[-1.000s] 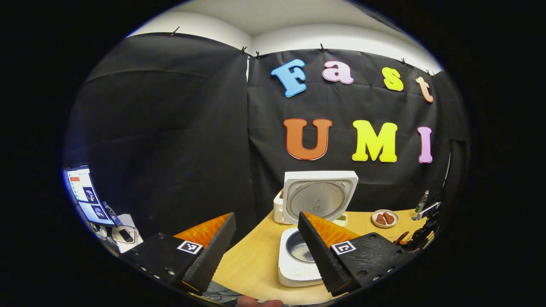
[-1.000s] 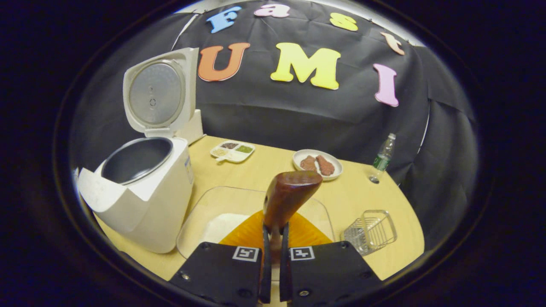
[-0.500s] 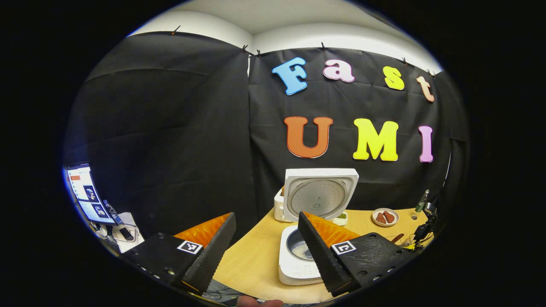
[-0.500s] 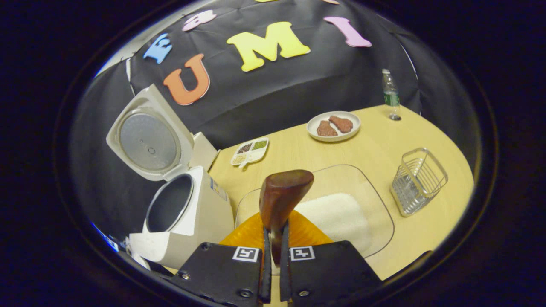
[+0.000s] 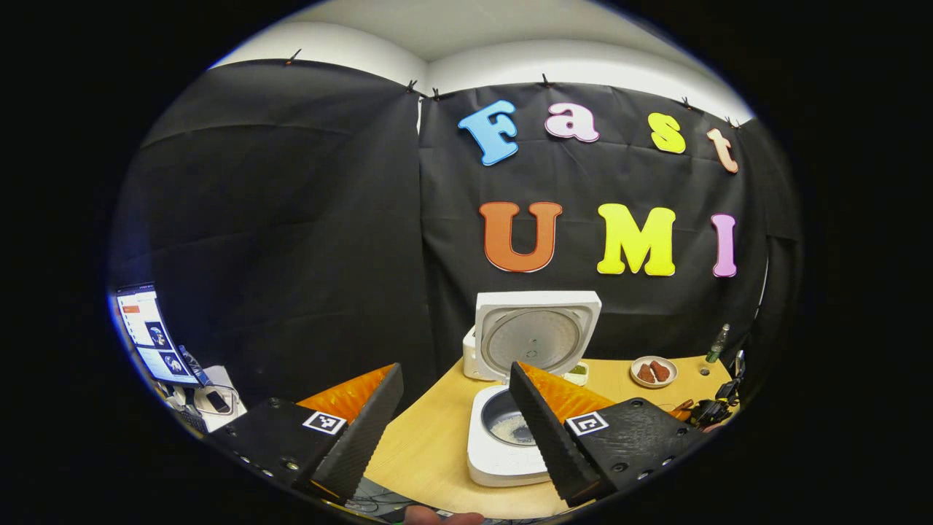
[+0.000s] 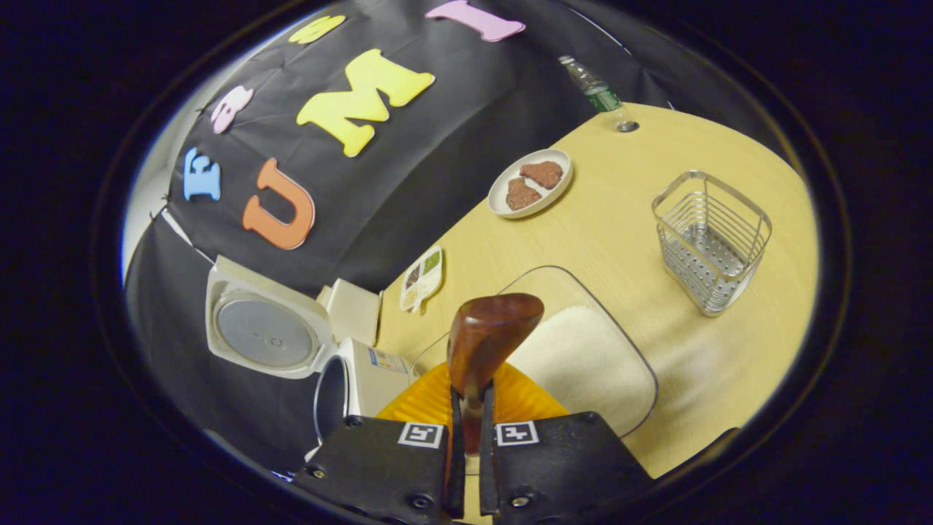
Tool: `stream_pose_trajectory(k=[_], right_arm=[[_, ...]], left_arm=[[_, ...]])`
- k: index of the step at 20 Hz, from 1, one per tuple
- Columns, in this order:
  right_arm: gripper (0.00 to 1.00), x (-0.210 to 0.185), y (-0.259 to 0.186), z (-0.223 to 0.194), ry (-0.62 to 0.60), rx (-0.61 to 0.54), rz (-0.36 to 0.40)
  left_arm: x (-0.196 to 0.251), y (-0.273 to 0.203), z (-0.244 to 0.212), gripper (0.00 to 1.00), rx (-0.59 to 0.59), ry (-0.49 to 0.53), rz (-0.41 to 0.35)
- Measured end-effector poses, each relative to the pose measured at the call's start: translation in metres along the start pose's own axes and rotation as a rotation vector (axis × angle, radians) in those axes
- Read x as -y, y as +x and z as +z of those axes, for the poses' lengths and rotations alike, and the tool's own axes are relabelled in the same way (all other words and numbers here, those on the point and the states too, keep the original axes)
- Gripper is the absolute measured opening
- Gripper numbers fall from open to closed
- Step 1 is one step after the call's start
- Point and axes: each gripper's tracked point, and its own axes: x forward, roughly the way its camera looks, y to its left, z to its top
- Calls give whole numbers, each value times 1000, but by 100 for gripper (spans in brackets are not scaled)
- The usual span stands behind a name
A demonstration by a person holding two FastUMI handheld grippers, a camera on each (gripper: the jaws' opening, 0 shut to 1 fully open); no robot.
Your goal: Close the left gripper, press the button to open the rice cooker; take a wooden spoon from the chopstick holder with the right hand, scoop a spoonful of rice and pour it into the rice cooker, then put the wooden spoon back into the chopstick holder.
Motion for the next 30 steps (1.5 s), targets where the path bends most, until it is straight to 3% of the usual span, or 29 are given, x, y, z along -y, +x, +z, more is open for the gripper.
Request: stream_pose_trajectory(k=[8,14,23,26,30], right_arm=[[13,-11,-38,55,122,43,82],[13,-72,-59,79,105,44,195],[13,-207,-19,45,46,-31,354],[13,-236,5,21,4,-55,366],[13,-249,33,-6,-123,-60,326]], left_arm=[[27,-7,1,94,6,-23,-10],[32,-15,-3,94,9,-25,-7],[-6,-35,-10,94,33,-24,25],[-31,-39,-16,94,20,-34,64],[-61,-40,-25,94,-1,-54,122]])
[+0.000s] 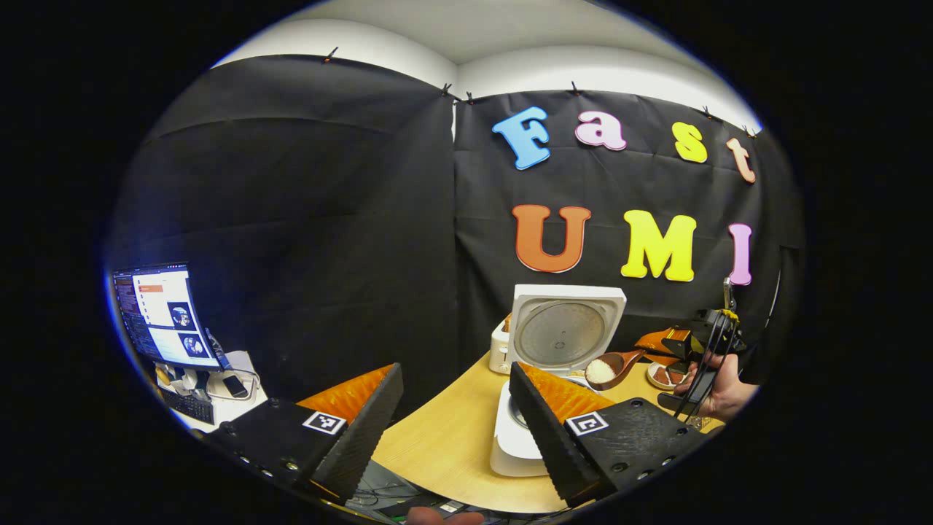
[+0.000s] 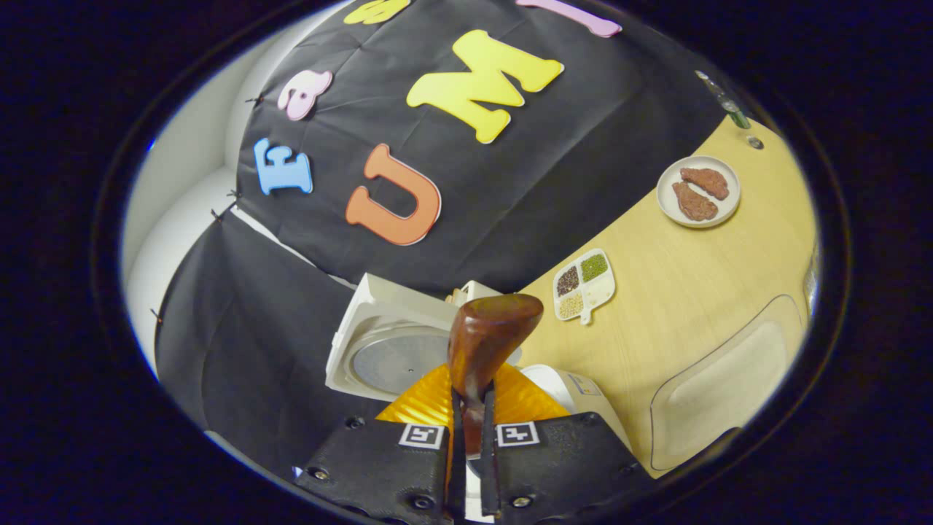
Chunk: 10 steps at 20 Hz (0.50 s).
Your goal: Close the left gripper, press the button to open the rice cooker; take a wooden spoon from the chopstick holder with the right hand, scoop a spoonful of rice and pour it into the rice cooker, then put the wooden spoon back into the chopstick holder.
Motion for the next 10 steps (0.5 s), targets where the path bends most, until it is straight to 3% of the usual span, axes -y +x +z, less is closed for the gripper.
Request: stream_pose_trajectory(k=[10], right_arm=[[13,5,34,-34,-307,-40,-127]], left_arm=[[-49,5,-17,94,-43,-40,73]])
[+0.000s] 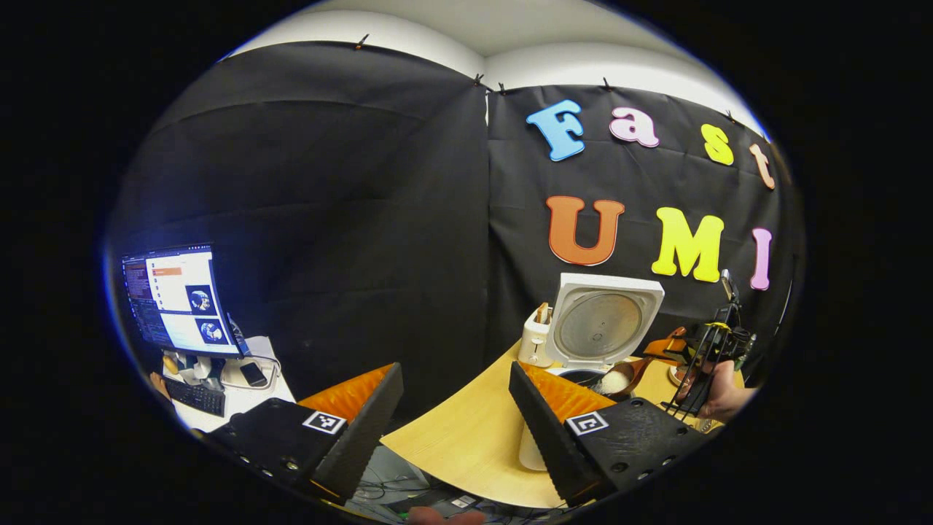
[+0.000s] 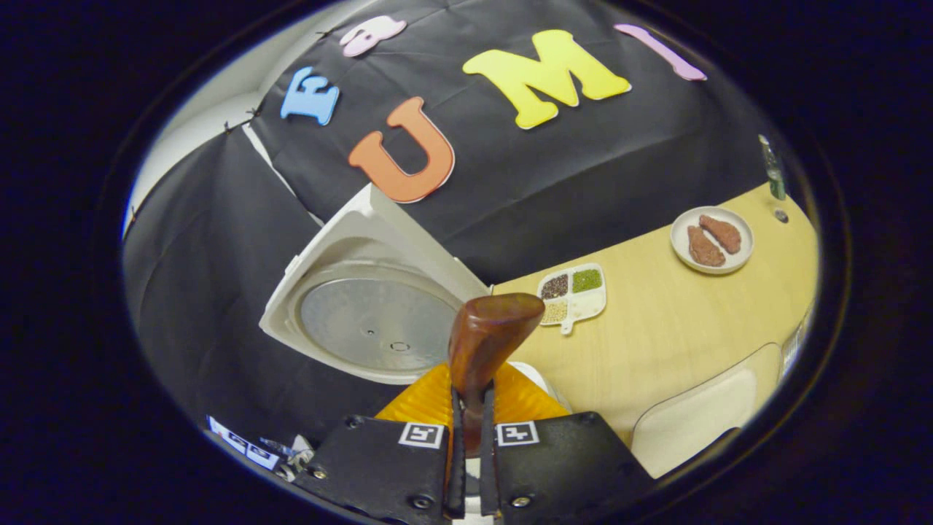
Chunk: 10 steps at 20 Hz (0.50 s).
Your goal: Close the left gripper, press the button to open the rice cooker; take a wooden spoon from the chopstick holder with the right hand, scoop a spoonful of rice and pour it into the rice cooker, then put the wooden spoon back into the chopstick holder.
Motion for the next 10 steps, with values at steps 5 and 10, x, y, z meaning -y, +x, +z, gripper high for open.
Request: stream_pose_trajectory(k=[5,10], right_arm=[[13,-13,4,5,-187,25,-28],[13,-33,2,11,-372,59,-23]], left_arm=[[-5,6,0,94,7,-11,4],[-7,10,-2,94,7,-27,4]])
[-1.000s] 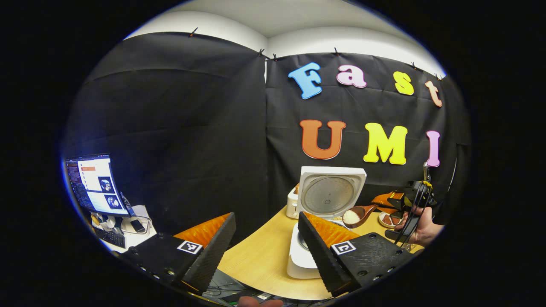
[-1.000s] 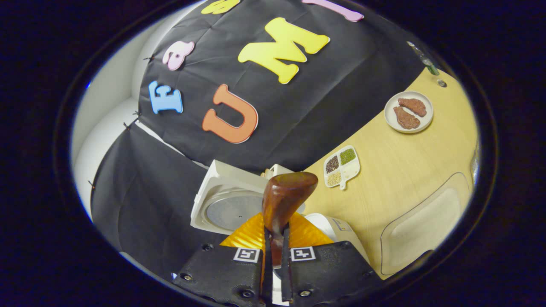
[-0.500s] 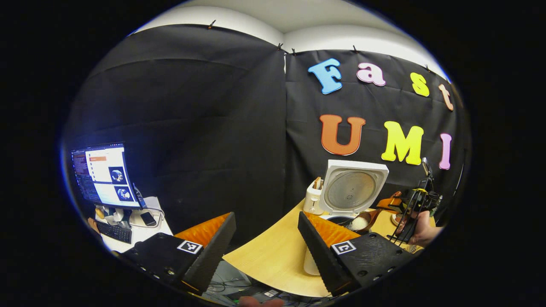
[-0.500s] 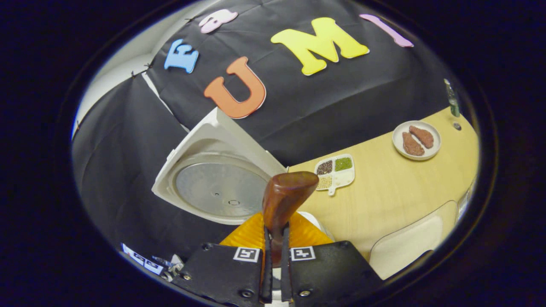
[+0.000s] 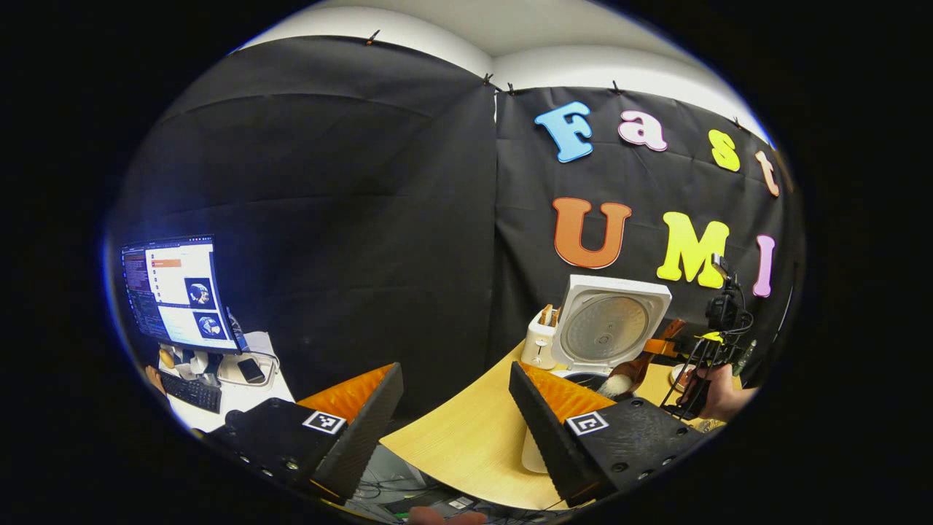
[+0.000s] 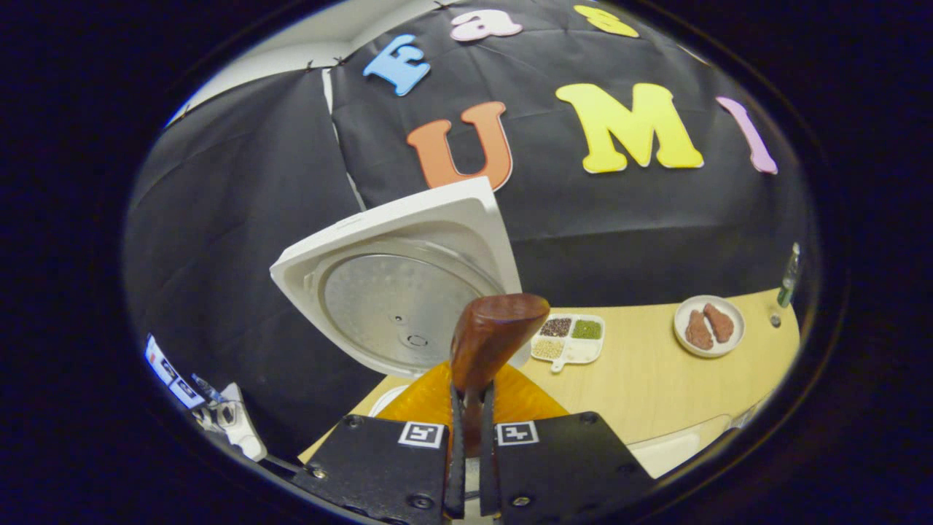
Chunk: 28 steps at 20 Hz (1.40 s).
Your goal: Close the left gripper, press the button to open the rice cooker; take a wooden spoon from the chopstick holder with the right hand, scoop a spoonful of rice and pour it into the rice cooker, then put the wooden spoon back into the chopstick holder.
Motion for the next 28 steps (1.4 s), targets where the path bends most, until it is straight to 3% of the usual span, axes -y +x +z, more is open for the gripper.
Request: stream_pose_trajectory(k=[20,24,28], right_arm=[[13,-68,-38,50,-586,212,87],[13,-74,-44,52,-626,225,106],[13,-69,-46,55,-583,214,113]], left_arm=[[6,-2,-3,94,39,-40,-3],[9,-1,-1,94,46,-35,-11],[17,-2,-1,94,46,-24,-30]])
